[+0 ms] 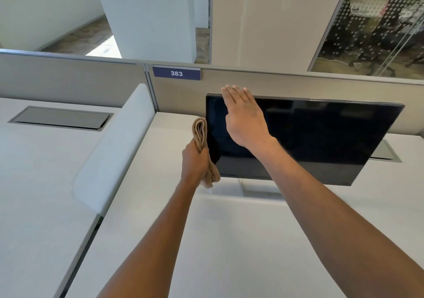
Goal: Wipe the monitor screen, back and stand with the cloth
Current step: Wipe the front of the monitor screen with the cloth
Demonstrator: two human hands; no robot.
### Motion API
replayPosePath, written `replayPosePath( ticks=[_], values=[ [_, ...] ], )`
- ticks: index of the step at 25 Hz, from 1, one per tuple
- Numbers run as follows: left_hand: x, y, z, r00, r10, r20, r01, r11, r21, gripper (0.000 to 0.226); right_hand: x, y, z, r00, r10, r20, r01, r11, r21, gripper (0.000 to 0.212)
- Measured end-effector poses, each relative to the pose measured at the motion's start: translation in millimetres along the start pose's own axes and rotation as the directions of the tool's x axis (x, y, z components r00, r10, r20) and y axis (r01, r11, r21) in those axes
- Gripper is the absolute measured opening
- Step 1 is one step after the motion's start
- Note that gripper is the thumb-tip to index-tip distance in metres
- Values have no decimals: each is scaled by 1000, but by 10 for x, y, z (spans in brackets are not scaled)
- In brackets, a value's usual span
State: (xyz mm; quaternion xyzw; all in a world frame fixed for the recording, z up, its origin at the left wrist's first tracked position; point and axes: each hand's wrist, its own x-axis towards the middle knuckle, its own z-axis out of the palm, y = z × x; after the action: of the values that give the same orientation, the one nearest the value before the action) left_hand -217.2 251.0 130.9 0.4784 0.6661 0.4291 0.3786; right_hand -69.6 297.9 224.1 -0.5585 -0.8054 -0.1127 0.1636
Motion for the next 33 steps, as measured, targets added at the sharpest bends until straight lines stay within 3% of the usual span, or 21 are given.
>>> replayPosePath(
  ticks=[3, 7, 13, 17, 22, 28, 33],
  values=[
    [-89, -324, 77, 993, -108, 55, 107, 994, 32, 17, -6, 19, -4, 1000, -6, -1, 6, 1000, 8, 62],
    [-96, -256, 57, 993, -106, 46, 108, 994, -28, 18, -21, 5, -9, 1000, -6, 5, 6, 1000, 3, 64],
    [146, 566, -141, 983, 175, -64, -184, 959, -213, 24, -67, -10, 7, 999, -19, -46, 17, 999, -35, 67],
    [174, 725, -233, 935, 344, -92, -354, 923, -150, 42, -90, 22, 18, 998, -12, -67, 4, 994, -112, 69],
    [4, 128, -63, 987, 161, -16, -162, 985, -66, 18, -74, 2, 65, 994, 11, -106, -23, 994, -105, 61],
    [-248, -711, 179, 991, -97, 95, 93, 995, 44, 18, -61, 6, 87, 993, 6, -120, -19, 995, -102, 57],
    [-269, -594, 252, 979, -194, 65, 195, 981, -8, 26, -57, 10, 98, 994, 8, -111, -20, 994, -104, 57]
  ],
)
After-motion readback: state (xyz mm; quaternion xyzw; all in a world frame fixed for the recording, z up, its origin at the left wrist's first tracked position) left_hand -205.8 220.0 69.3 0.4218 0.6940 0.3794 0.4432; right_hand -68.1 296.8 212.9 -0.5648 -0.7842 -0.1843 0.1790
